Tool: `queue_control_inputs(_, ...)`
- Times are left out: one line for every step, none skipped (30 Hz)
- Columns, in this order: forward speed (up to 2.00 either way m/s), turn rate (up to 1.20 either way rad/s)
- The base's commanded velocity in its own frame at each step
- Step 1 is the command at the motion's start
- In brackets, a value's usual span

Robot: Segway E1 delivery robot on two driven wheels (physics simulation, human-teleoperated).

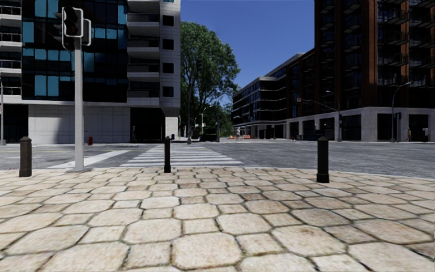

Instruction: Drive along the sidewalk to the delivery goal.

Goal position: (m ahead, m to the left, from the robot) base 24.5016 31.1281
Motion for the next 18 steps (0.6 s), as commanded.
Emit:
queue_control_inputs(2.00,0.00)
queue_control_inputs(2.00,0.00)
queue_control_inputs(2.00,-0.39)
queue_control_inputs(2.00,-0.82)
queue_control_inputs(2.00,-0.82)
queue_control_inputs(2.00,-0.97)
queue_control_inputs(2.00,-1.02)
queue_control_inputs(2.00,-0.99)
queue_control_inputs(2.00,-0.17)
queue_control_inputs(2.00,-0.17)
queue_control_inputs(2.00,-0.03)
queue_control_inputs(2.00,0.00)
queue_control_inputs(2.00,0.00)
queue_control_inputs(2.00,0.00)
queue_control_inputs(2.00,0.00)
queue_control_inputs(2.00,0.00)
queue_control_inputs(2.00,0.00)
queue_control_inputs(2.00,0.00)
